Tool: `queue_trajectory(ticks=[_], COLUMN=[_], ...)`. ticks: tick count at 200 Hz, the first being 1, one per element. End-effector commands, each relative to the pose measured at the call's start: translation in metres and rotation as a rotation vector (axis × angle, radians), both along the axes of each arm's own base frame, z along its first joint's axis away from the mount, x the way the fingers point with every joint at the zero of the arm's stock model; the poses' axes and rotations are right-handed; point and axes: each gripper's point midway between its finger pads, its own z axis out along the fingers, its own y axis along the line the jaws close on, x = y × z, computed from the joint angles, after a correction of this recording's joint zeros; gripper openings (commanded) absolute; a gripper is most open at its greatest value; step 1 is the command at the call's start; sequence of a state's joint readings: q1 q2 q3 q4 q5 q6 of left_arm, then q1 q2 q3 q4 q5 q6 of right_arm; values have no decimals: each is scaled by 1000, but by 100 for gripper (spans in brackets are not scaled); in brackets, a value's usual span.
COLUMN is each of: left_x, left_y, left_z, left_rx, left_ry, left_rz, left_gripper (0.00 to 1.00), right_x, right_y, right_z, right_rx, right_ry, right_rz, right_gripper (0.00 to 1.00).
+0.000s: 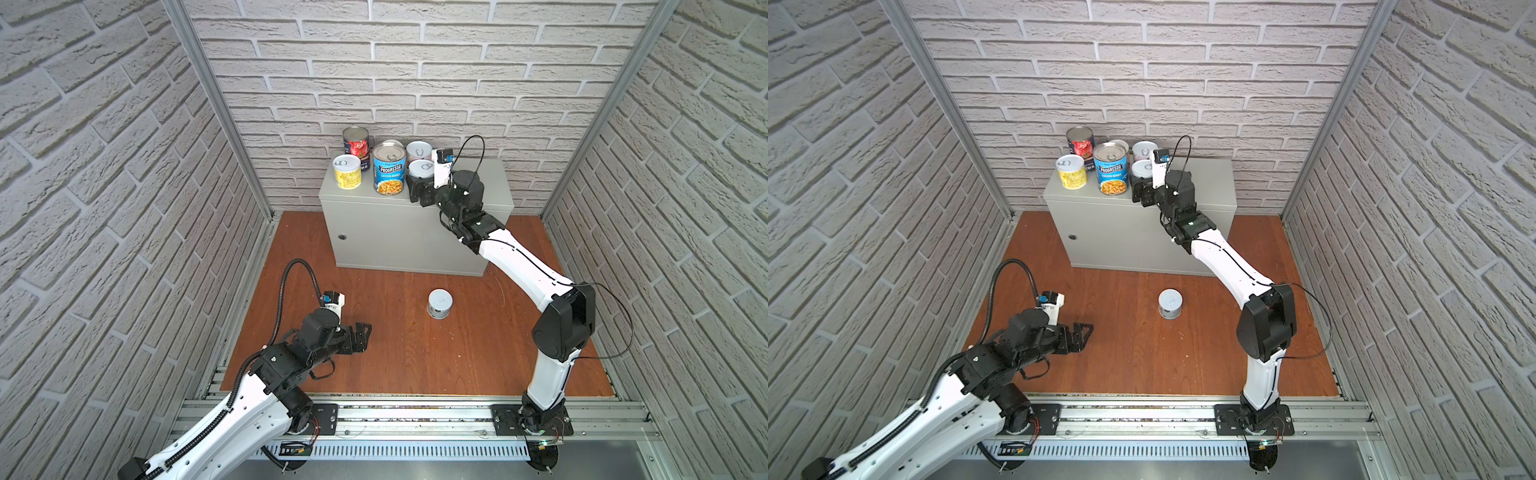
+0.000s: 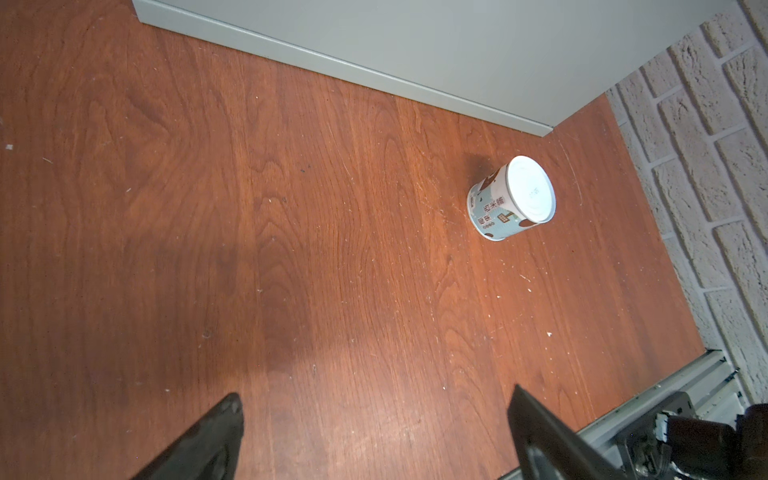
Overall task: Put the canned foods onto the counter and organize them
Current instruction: 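Open and retract the right gripper while the left gripper reaches toward the floor can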
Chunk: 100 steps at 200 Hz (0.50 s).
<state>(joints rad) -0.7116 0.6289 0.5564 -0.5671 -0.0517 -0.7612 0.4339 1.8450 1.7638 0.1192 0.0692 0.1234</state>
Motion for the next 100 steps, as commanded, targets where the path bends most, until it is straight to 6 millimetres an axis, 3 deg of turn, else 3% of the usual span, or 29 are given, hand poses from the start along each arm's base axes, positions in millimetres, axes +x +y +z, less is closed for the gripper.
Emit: queue_trajectory(ticks=[1,68,100], left_x=[9,11,11], left_y=[-11,-24,-27], left_z=[22,22,23], left_rx=[-52,-66,-71], left_ry=[-46,-29,-31], left_rz=[-15,-33,-39], left_gripper=[98,99,98], right_x=[-17,-49,-83], right_y=[-16,-43,-57], right_z=[18,28,20], right_rx=[20,7,40], right_ry=[-31,-52,-48], right_rz=[-17,-67,-64], right_gripper=[95,97,97])
